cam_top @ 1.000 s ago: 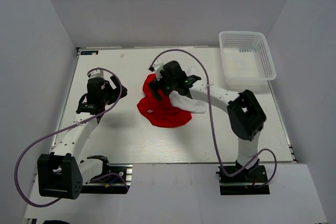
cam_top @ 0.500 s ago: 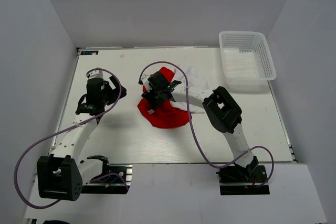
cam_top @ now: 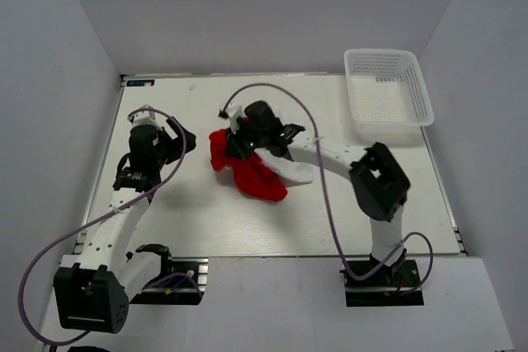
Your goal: Fold and stack the t-shirts
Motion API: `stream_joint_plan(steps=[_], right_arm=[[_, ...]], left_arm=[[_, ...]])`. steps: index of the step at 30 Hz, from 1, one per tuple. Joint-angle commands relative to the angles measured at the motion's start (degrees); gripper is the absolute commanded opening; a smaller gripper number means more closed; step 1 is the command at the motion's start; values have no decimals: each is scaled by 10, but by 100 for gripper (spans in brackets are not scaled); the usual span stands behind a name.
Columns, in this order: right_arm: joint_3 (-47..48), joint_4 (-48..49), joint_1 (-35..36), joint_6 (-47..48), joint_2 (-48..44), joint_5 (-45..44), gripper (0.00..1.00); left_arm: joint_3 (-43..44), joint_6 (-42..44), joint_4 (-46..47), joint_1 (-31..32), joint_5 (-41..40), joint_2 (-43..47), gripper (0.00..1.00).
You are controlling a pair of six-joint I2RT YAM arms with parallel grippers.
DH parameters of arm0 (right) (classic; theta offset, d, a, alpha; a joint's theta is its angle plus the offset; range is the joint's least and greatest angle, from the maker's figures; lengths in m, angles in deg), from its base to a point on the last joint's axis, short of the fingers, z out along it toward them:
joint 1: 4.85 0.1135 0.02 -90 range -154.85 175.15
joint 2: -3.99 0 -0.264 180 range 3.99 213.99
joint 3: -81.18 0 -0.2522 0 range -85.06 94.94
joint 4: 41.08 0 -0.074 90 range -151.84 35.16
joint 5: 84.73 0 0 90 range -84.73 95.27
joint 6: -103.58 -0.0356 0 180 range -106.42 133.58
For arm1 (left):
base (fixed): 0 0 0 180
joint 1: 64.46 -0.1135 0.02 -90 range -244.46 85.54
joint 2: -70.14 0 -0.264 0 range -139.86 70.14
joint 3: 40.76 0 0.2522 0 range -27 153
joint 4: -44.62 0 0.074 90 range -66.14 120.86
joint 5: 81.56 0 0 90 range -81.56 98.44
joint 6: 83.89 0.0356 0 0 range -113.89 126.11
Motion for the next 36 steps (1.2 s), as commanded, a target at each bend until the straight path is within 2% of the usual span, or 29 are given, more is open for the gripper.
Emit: stream_joint_plan(steps=[1, 4, 10, 11, 14, 20, 24, 30, 33, 36], right_arm=[[32, 177, -24, -41, -135, 64, 0], [69, 198, -49, -50, -186, 42, 0], [91, 252, -65, -45, -229, -86, 0], [109, 252, -75, -37, -222, -147, 0], [157, 233, -99, -2, -212, -249, 0], [205, 261, -187, 39, -196, -356, 0], [271, 221, -261, 66, -180, -369, 0], [311, 215, -373, 77, -130, -387, 0], [326, 195, -437, 17, -80, -350, 0], [354, 159, -475, -4, -34, -264, 0]], left_arm=[[-6, -7, 16, -3, -7, 29, 100], [-11, -7, 16, -3, -12, 41, 100], [-11, -12, 10, -3, -17, 36, 100], [-11, -12, 10, -3, -17, 29, 100], [-6, -12, 4, -3, -17, 18, 100], [0, -12, 4, -3, -12, 5, 100], [0, -12, 4, -3, -7, -7, 100], [6, -12, 9, -3, 5, -44, 100], [12, -12, 9, -3, 19, -70, 100], [24, -12, 9, -3, 25, -94, 100]])
